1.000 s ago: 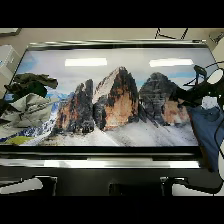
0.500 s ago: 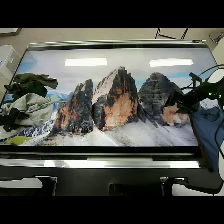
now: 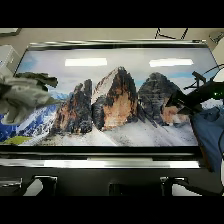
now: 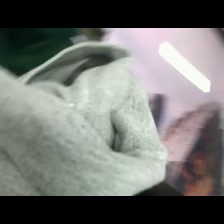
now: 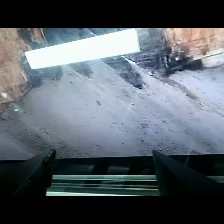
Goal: Fold the clothes and pants, and hang the long-sleeved shirts on hangers.
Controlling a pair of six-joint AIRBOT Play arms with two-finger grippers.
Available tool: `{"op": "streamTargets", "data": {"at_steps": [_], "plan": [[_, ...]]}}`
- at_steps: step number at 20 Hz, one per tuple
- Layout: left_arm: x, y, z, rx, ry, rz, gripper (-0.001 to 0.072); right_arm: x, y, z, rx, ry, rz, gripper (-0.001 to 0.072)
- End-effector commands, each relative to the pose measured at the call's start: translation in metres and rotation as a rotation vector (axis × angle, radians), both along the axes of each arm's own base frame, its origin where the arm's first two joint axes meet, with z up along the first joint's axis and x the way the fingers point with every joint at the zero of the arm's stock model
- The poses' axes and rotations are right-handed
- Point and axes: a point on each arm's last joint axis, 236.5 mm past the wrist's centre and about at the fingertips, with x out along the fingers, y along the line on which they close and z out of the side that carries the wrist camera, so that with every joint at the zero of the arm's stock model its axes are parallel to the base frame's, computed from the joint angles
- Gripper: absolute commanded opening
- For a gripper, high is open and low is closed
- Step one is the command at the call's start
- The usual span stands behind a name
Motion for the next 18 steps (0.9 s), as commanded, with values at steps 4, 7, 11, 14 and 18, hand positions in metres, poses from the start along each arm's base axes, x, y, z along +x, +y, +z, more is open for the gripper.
{"op": "streamTargets", "data": {"at_steps": [4, 7, 11, 14, 18], "plan": [[-0.097, -0.234, 0.151, -0.178, -0.442, -0.442, 0.0027, -0.001, 0.002, 0.026, -0.009, -0.087, -0.001, 0.0682], [-0.117, -0.336, 0.121, -0.278, -0.386, -0.667, 0.0027, -0.005, 0.001, 0.043, -0.035, -0.145, 0.026, 0.0682], [-0.126, -0.456, -0.028, -0.256, -0.004, -0.842, 0.0027, -0.012, -0.01, 0.055, -0.096, -0.181, 0.027, 0.0682], [-0.137, -0.511, -0.165, -0.243, 0.347, -0.819, 0.013, -0.011, -0.013, 0.055, -0.109, -0.185, 0.024, 0.0682], [-0.133, -0.514, -0.189, -0.264, 0.549, -0.968, 0.0711, -0.008, -0.014, 0.055, -0.116, -0.197, 0.029, 0.0683]]}}
